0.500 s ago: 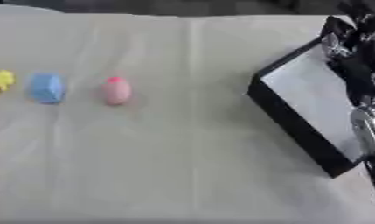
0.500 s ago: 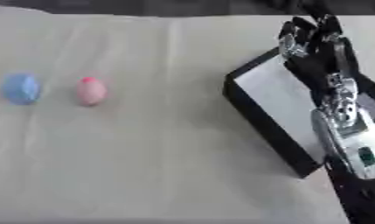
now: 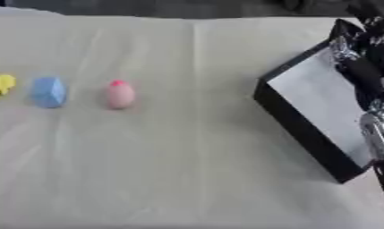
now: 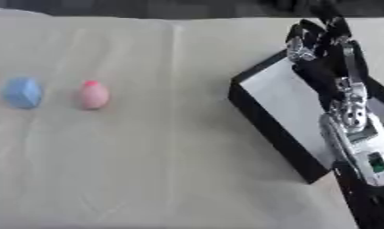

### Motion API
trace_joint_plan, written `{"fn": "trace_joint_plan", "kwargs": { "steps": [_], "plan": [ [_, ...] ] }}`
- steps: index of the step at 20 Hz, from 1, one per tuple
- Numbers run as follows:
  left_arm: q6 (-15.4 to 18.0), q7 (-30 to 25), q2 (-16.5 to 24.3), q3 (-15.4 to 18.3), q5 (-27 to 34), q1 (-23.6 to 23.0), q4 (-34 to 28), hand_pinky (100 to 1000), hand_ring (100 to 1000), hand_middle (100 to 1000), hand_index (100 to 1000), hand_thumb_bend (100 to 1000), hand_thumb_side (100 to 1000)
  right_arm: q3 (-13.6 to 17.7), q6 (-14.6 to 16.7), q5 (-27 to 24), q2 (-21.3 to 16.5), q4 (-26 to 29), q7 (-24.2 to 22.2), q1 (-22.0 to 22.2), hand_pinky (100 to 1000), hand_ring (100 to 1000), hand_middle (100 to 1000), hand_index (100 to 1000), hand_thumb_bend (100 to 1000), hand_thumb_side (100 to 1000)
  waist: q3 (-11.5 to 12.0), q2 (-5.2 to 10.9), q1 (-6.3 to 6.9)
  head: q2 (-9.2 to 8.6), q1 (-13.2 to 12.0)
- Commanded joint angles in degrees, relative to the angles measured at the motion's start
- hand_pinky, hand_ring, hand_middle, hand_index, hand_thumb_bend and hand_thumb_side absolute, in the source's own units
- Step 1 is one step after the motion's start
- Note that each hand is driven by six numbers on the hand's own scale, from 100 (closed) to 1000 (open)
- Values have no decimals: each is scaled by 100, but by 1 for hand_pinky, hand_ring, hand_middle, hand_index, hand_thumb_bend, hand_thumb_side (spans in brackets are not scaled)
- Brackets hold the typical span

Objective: Pick up the objects with one hand, pass them to the other hand, and then place them into the box on the other side of the table.

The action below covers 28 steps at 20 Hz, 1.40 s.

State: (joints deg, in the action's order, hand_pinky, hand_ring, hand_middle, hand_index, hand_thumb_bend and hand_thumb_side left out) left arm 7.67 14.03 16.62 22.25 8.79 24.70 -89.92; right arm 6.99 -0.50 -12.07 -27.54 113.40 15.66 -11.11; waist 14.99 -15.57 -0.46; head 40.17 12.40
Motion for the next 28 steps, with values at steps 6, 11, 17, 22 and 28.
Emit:
{"fn": "trace_joint_plan", "kwargs": {
  "steps": [6, 11, 17, 22, 28],
  "plan": [
    [8, 7, 155, 37, -9, 78, -94, 856, 708, 733, 837, 432, 627, 53, 6, 11, -176, 120, -7, -52, 981, 920, 946, 1000, 100, 273, 6, 115, 9, -14, -15],
    [23, -117, 353, -164, -132, 279, -76, 863, 735, 748, 856, 424, 586, 93, 49, 89, -342, 120, 13, 47, 980, 920, 945, 1000, 100, 266, 58, 81, 119, 8, -473],
    [-371, -584, 1111, -624, -599, 1037, 633, 866, 750, 751, 869, 446, 553, 131, 146, 174, -514, 120, 54, 141, 979, 920, 944, 1000, 100, 259, 138, 32, 128, -27, -685],
    [-773, -991, 1772, -1037, -1006, 1698, 1293, 870, 763, 760, 882, 480, 519, 108, 187, 208, -572, 120, 30, 137, 978, 920, 943, 1000, 100, 256, 154, -12, 67, -123, -830],
    [-1243, -1482, 2569, -1777, -1497, 2496, 2091, 911, 817, 790, 911, 603, 359, 37, 245, 231, -602, 120, -57, 69, 977, 920, 942, 1000, 100, 255, 31, -100, -54, -241, -784]
  ]
}}
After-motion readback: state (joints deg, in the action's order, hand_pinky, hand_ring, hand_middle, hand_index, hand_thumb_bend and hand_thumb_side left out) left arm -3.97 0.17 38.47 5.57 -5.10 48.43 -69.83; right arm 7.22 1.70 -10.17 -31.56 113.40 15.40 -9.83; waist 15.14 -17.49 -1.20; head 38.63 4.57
